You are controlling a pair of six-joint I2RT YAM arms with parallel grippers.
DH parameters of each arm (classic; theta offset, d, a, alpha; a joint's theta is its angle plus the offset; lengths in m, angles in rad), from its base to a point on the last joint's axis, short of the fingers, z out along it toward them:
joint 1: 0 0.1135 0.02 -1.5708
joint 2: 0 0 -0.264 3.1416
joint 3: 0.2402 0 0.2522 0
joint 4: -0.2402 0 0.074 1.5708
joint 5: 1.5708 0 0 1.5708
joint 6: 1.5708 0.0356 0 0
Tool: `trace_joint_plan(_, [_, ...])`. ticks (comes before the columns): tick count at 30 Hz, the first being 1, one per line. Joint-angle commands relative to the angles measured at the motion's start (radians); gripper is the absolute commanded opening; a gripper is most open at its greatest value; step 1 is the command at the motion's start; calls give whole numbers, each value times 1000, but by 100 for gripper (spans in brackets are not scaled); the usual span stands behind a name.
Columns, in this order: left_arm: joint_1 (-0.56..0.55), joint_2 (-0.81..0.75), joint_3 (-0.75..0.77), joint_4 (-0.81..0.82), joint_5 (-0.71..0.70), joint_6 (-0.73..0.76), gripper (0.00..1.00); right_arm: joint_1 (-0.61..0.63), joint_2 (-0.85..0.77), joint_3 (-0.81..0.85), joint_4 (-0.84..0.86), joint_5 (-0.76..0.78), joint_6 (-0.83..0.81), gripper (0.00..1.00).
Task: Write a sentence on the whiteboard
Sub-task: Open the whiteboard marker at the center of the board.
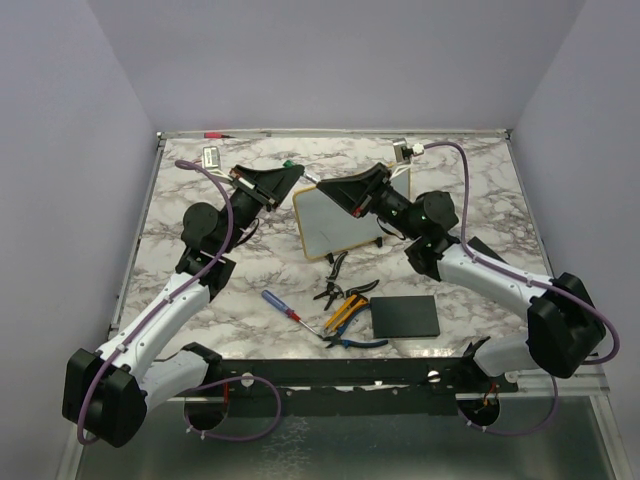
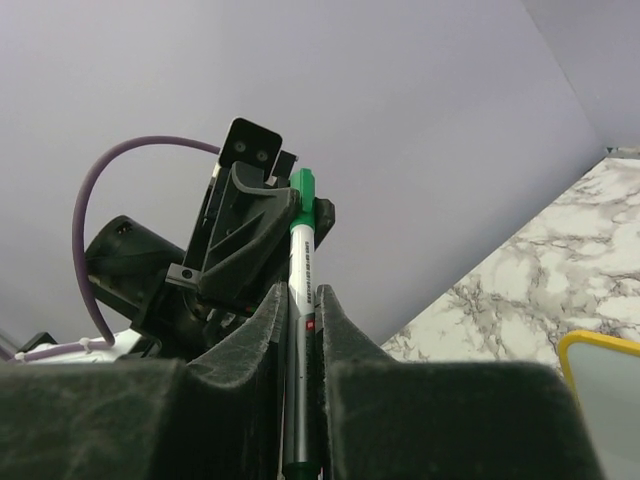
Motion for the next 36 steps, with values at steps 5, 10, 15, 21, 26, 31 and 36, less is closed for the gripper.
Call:
trace_joint_plan(5, [-2,-10,2,17,-2,28,0,8,4,18,19,19,-17,0])
trace_joint_plan(10, [6,-36,1,17,-42,54,0,9,-51,-63,75,94,-31,0])
trace_joint_plan(15, [40,-43,4,17,-56,44,0,8,-98,-105,68,102,-54,0])
trace_joint_plan(21, [73,-55,3,21,-92,51,0,8,-137,-146,29,114,-57,0])
trace_joint_plan(26, [90,-61,-2,24,-129,59,0,9,-161,-178,9,134,-58,0])
trace_joint_plan(31, [94,-65,-20,46,-185,60,0,9,-167,-190,-24,144,-60,0])
trace_joint_plan(36, [112,-79,-32,65,-244,58,0,9,-181,-223,-33,155,-50,0])
